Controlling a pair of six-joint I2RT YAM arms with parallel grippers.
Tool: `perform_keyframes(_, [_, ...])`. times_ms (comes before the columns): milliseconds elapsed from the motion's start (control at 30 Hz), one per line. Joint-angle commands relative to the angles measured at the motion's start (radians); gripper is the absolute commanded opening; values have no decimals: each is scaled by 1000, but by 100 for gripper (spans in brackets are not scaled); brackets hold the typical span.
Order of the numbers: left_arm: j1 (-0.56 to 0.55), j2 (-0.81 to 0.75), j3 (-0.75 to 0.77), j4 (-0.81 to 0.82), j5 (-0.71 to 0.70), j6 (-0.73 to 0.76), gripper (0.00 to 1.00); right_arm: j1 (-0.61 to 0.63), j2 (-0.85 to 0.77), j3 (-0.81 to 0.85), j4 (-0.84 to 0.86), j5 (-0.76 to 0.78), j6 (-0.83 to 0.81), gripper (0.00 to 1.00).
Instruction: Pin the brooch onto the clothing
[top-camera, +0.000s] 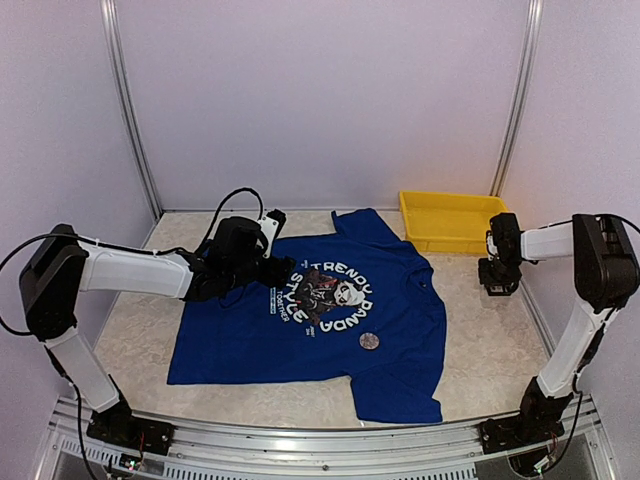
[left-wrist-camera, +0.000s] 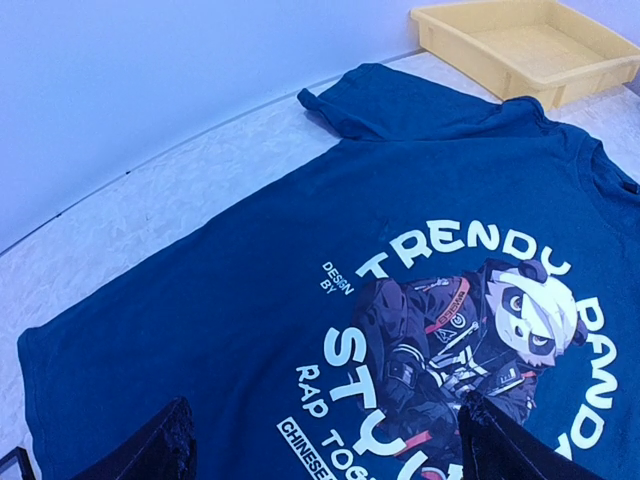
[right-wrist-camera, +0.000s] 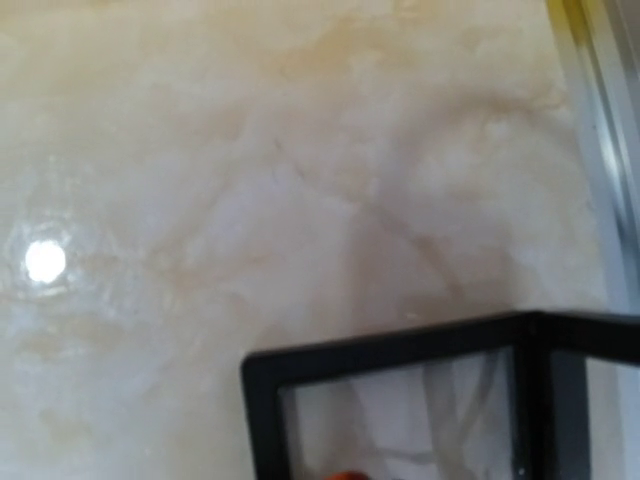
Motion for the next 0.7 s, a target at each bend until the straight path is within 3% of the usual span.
perform_keyframes(0, [-4,13,20,0,14,12,86,-11,-30,-13,-21,10,-9,25])
perform_keyframes(367, [-7,13,20,-2,18,12,86,-10,-35,-24,-28,29,-17,4])
perform_keyframes(667, [-10,-3,9,25,45,12,86,9,-94,0,-81,84,-26,0])
